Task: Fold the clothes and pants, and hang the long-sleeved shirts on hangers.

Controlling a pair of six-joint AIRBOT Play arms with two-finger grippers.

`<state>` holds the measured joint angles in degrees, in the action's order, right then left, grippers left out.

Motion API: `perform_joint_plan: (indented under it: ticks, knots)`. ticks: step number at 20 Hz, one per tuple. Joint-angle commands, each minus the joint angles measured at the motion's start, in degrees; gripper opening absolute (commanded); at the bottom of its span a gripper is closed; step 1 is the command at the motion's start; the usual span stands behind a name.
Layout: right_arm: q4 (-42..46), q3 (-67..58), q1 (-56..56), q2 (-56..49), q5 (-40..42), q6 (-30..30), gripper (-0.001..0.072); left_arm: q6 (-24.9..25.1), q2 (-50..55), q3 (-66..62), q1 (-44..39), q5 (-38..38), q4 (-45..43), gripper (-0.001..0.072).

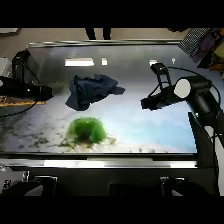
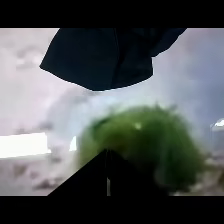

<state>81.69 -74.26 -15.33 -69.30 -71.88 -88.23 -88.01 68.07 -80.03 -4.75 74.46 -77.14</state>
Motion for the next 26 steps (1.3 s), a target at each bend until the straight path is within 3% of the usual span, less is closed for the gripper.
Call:
perform_joint_plan:
  ticks: [1, 20, 26]
  knots:
    - [0.0, -0.1, 0.0, 0.0, 0.0, 0.0, 0.0036, 0.0, 0.0, 0.0, 0.1, 0.0, 0.0, 0.0017]
    - [0.0, -0.1, 0.0, 0.0, 0.0, 0.0, 0.0036, 0.0, 0.0, 0.0, 0.1, 0.0, 0.0, 0.0017]
    - [0.0, -0.1, 0.0, 0.0, 0.0, 0.0, 0.0036, 0.0, 0.8, 0.0, 0.0, -4.1, 0.4, 0.0017]
